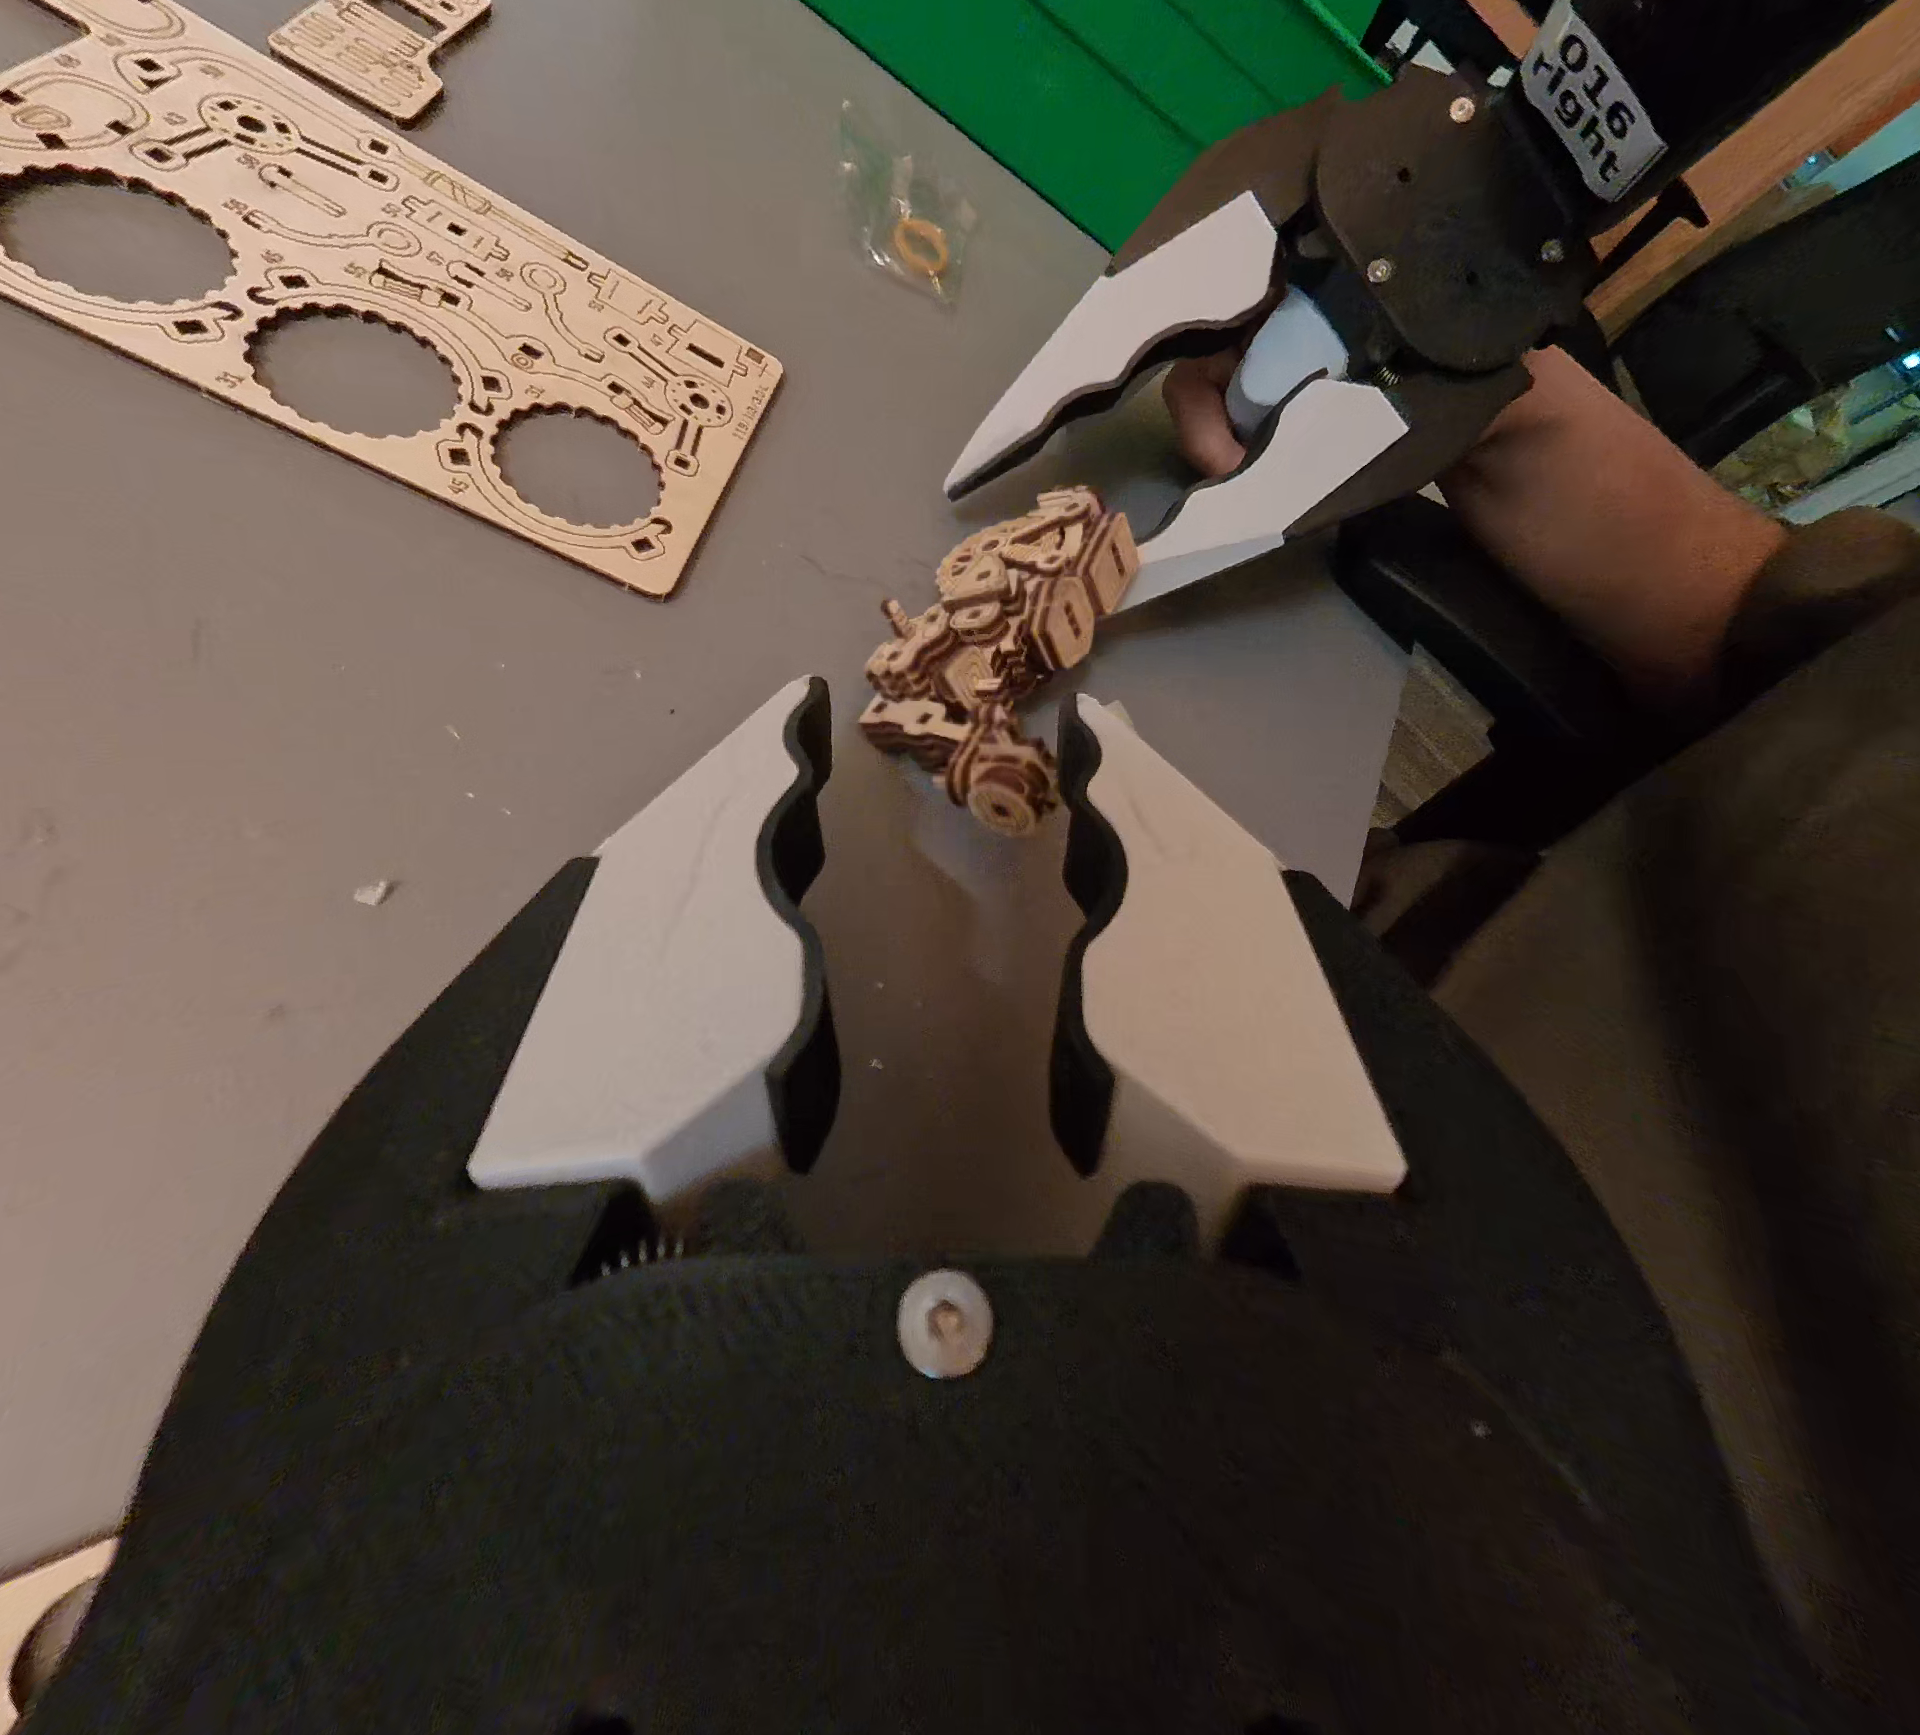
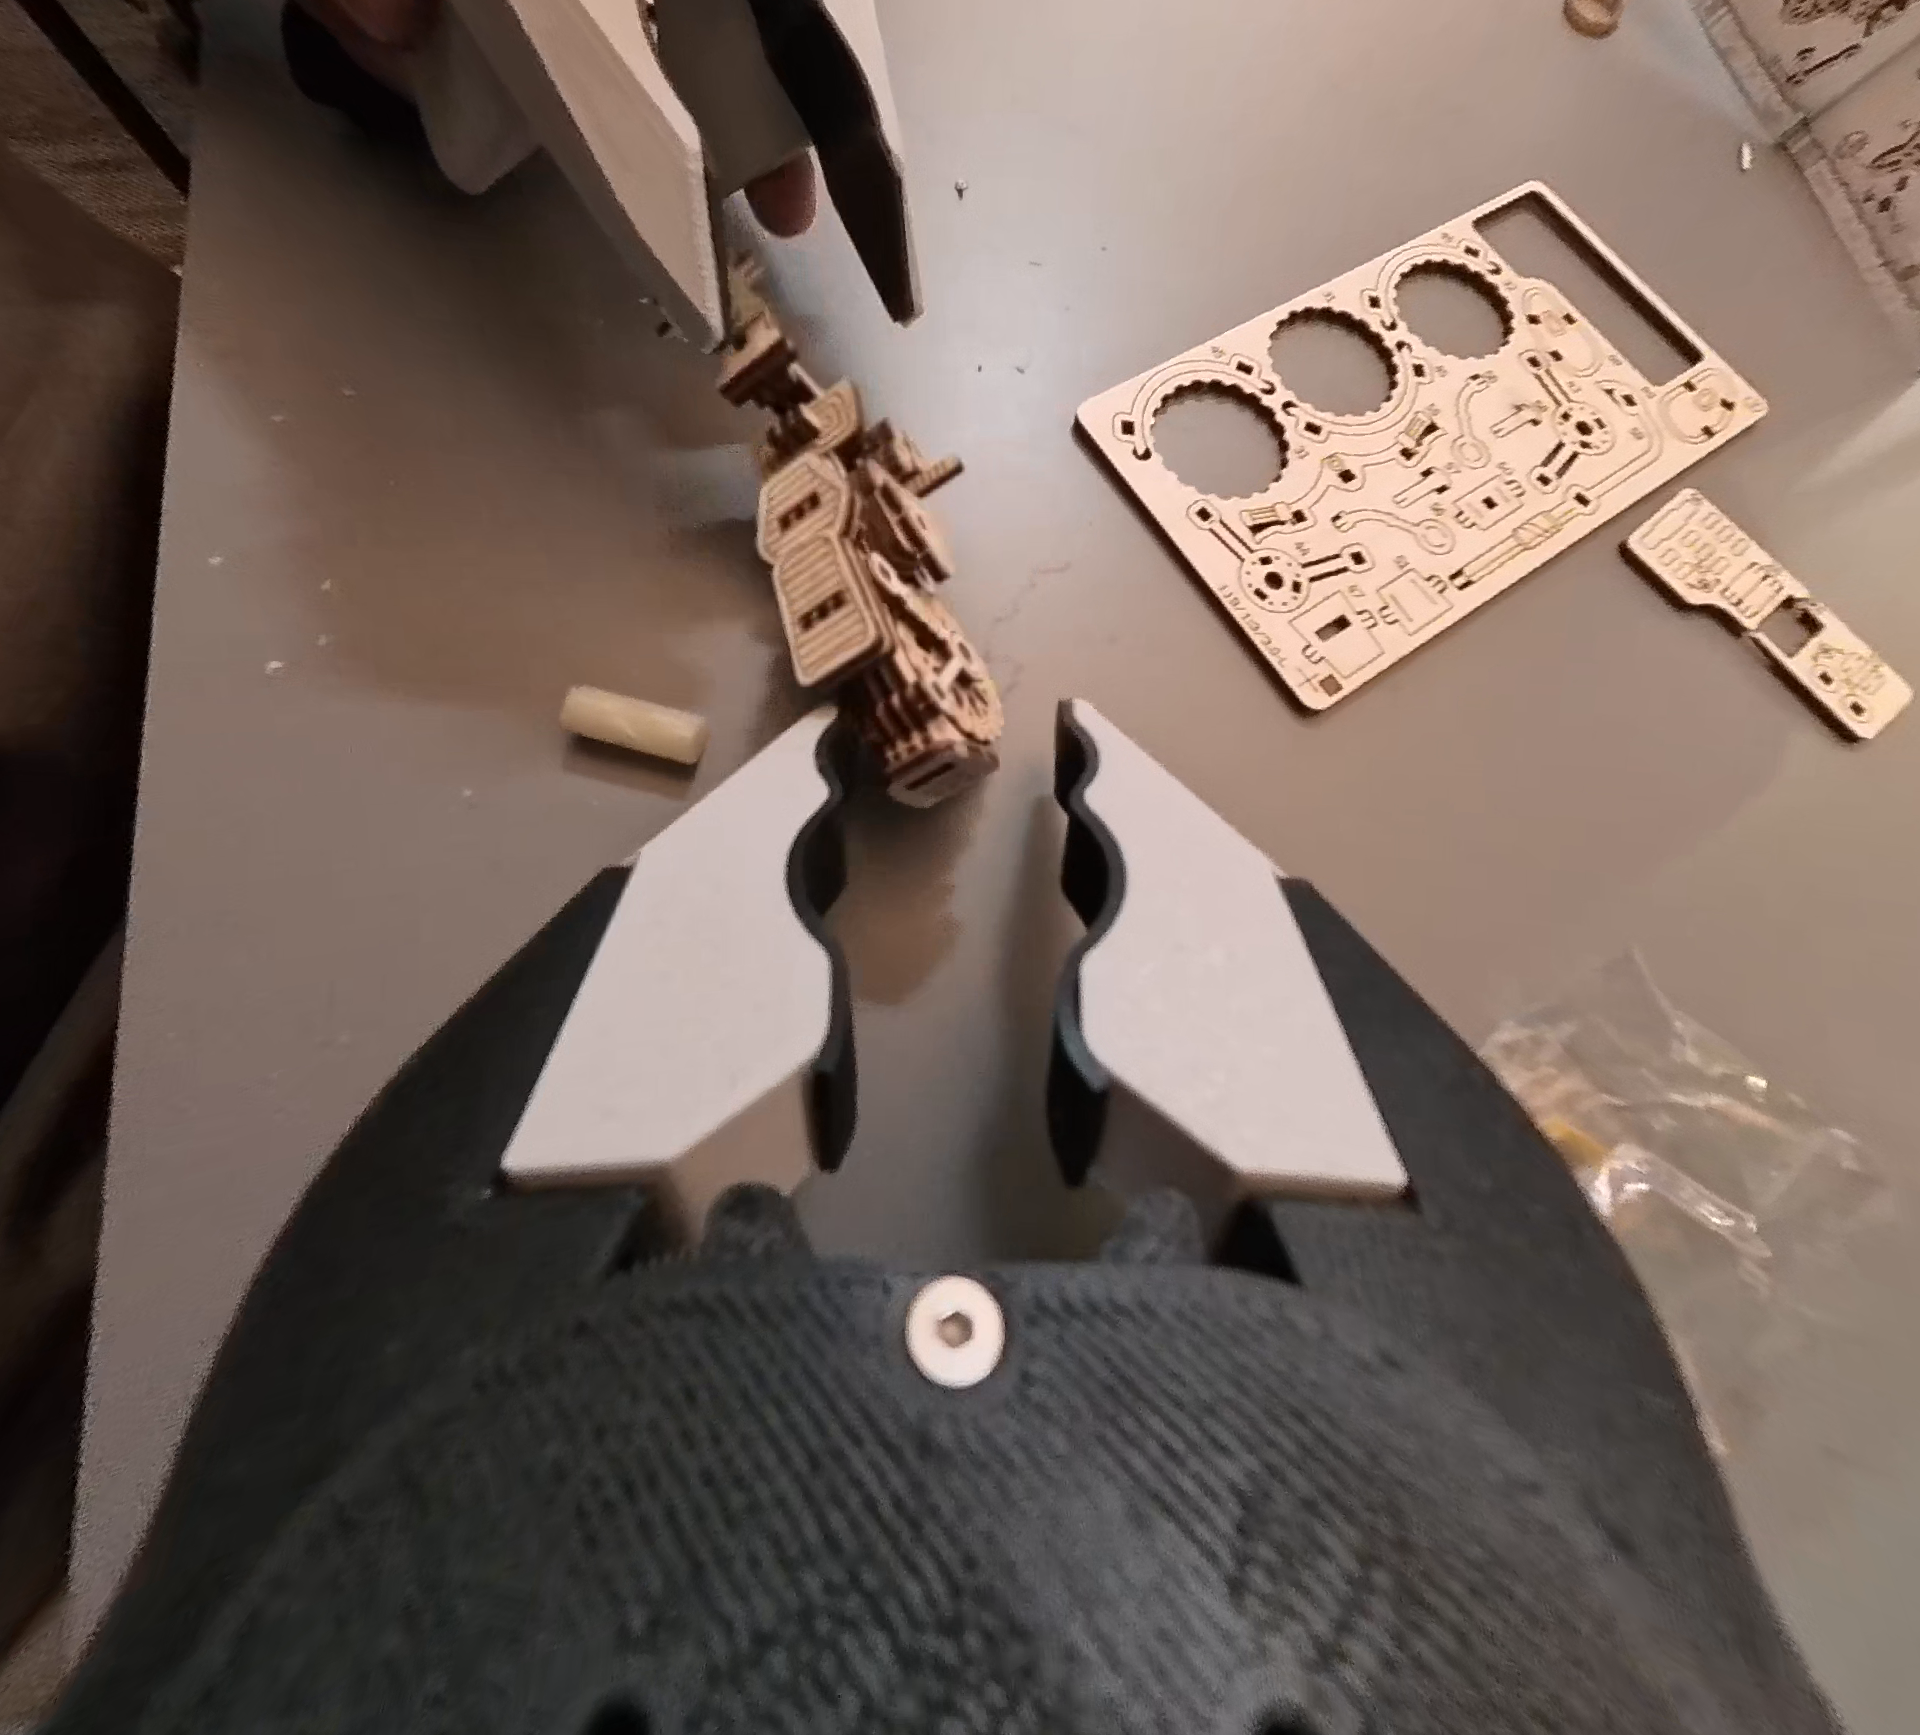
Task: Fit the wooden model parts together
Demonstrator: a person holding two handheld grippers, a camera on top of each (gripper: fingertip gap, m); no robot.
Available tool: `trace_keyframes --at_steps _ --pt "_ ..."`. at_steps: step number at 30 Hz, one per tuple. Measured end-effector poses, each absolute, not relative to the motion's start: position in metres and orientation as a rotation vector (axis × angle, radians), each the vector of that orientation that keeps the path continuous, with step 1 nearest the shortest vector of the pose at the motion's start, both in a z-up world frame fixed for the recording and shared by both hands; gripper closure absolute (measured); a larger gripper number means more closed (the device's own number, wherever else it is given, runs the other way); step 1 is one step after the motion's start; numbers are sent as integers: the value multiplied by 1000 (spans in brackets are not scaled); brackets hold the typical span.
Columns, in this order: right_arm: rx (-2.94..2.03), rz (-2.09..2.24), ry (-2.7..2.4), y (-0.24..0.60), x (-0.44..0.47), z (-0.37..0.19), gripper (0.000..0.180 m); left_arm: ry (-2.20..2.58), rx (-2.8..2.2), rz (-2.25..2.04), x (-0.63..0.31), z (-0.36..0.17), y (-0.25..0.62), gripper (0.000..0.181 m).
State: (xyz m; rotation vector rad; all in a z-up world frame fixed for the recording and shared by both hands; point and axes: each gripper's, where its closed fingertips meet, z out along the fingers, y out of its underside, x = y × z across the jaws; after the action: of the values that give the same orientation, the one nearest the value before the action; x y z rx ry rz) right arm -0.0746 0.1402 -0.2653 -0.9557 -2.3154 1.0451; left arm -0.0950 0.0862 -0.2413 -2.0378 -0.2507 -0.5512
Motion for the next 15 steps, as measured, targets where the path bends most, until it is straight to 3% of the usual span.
trace_keyframes --at_steps 4,10,15 --pt "-946 1063 -2317 138 -74 -265 155 -257 -2043 -561 -95 -242 86 137" --pt "-1005 1172 -2369 130 -71 -264 156 -214 -2031 -589 -89 -239 84 136" --pt "-1128 1288 -2367 131 -73 -262 155 -145 -2037 -610 -83 -238 79 123"
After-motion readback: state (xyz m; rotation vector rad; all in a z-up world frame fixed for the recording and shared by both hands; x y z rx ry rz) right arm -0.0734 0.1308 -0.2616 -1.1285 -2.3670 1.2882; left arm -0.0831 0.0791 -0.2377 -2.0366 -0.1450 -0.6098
